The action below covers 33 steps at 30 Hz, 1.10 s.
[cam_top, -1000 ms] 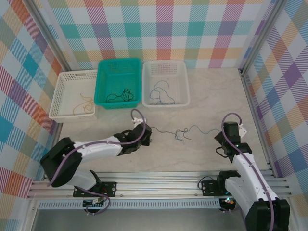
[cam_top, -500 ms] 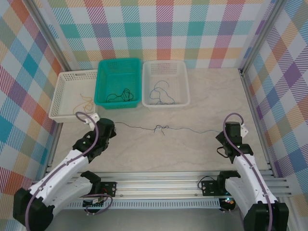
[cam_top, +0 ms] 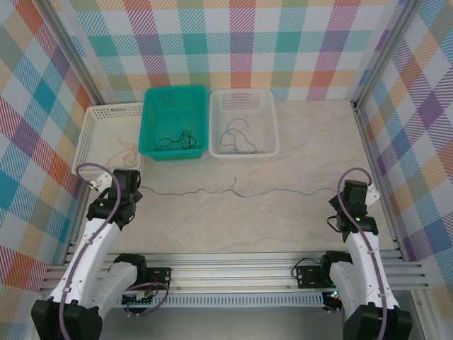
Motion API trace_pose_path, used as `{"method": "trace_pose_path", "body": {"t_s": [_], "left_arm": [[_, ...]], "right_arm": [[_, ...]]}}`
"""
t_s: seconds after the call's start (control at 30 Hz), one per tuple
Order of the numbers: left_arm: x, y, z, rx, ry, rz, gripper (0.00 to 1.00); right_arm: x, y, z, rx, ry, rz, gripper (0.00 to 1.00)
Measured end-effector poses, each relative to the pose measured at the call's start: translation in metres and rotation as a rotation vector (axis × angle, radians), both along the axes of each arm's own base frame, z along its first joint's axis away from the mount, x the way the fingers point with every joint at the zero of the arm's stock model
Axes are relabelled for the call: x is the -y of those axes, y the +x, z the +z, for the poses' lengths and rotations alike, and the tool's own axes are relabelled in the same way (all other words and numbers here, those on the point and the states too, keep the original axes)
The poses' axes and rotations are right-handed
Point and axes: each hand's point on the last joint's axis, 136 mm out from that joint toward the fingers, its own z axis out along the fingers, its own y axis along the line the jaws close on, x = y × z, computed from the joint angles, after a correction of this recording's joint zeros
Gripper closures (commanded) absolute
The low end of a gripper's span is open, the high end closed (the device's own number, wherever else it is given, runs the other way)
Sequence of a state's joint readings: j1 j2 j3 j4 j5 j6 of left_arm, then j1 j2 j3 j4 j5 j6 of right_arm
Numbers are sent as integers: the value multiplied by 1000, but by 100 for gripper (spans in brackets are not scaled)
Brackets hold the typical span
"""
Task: Untangle the cables
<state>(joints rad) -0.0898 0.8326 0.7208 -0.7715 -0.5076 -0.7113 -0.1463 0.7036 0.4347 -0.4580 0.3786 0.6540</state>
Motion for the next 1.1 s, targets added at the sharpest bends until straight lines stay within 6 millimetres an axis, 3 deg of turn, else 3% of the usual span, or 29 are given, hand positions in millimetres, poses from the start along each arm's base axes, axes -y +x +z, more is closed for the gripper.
{"method": "trace_pose_path", "body": {"t_s": [0.1,0.33,0.5,0.7,0.9,1.1], "left_arm": [[-4,-4,-4,-16,-22,21,100],[11,3,-10,0,-100,-40,100],[46,17,-20,66,-258,-182,100],[91,29,-17,138,-399,-355,100],[129,31,-17,178,-500,-480,100],[140,32,-17,188,-521,-515,100]], "right_arm": [[4,0,6,-4,-27,5,100],[-3,14,33,57,-33,79,100],[-54,34,43,162,154,318,100],[-113,48,76,294,340,581,100],[-170,49,147,432,374,862,100],[-220,62,217,537,356,1079,100]]}}
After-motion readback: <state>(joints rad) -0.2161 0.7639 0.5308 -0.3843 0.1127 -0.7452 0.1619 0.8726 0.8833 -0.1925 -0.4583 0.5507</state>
